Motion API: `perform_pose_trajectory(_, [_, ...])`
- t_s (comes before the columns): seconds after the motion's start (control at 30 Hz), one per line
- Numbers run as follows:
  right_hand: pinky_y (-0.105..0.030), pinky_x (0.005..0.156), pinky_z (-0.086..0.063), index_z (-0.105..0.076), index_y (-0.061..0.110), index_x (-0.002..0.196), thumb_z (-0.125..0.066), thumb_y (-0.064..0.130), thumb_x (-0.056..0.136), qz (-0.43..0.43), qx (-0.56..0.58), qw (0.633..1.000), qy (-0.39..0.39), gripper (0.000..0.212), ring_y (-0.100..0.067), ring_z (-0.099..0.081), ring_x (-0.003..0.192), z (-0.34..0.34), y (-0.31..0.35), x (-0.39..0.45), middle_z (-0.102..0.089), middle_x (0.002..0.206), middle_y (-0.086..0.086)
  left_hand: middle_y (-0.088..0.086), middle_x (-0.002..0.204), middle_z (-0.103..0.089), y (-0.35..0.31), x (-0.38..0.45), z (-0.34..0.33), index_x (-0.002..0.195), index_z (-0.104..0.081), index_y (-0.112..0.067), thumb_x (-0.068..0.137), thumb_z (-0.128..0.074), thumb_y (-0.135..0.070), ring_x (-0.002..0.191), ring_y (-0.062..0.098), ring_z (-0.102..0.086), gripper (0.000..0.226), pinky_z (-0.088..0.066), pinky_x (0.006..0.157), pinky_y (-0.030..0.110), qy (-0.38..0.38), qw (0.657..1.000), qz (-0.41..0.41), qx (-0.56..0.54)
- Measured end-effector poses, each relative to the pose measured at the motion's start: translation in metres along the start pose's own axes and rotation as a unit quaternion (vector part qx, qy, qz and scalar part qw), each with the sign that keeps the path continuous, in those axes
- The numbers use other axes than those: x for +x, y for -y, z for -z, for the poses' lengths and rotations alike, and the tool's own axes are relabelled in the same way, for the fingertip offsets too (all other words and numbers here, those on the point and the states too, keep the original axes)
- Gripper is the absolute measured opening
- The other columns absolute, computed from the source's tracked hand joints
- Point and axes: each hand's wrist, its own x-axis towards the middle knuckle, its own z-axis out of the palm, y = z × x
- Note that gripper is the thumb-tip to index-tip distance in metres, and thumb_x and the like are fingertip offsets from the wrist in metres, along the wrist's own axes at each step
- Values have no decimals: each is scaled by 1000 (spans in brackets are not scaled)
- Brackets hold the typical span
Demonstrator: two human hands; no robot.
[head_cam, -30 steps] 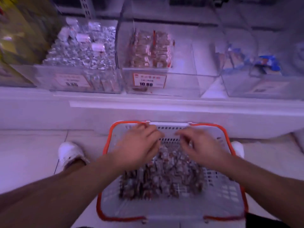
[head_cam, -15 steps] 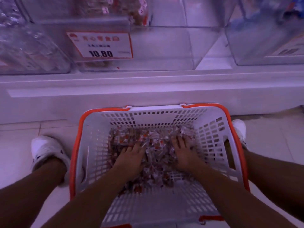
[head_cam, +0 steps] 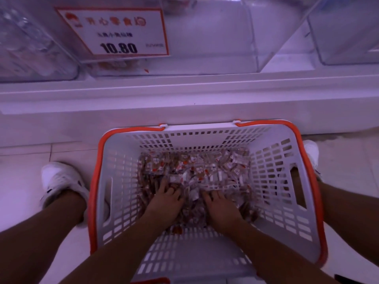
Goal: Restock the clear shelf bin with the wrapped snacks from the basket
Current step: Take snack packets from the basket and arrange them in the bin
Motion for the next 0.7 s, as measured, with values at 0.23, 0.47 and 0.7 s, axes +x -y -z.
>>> perform_pose_trajectory(0.23, [-35,91,-53,-41,25,143,-63,57,75,-85,340,937,-15,79,-29,-63,108,24,8,22,-64,123,-8,5,128,-61,12,1,-6,136,-50,-23,84,-59,-43,117,30,-55,55,-19,114,46,-39,991,94,-92])
perform_pose_trajectory(0.47, [-46,102,-42,-25,23,151,-57,73,73,-68,167,982,55,97,-36,-43,123,16,27,28,-43,142,-11,19,149,-33,-7,25,3,157,-8,-30,96,-48,-25,132,40,-38,73,-28,112,49,-9,990,106,-91])
perform_pose_trajectory(0.7, [-31,81,-50,-61,19,116,-64,45,79,-128,332,934,-33,45,-28,-64,99,30,21,24,-70,107,-7,12,156,-24,-5,18,3,144,-37,-16,89,-58,-10,129,34,-44,59,-40,107,42,-21,981,96,-169])
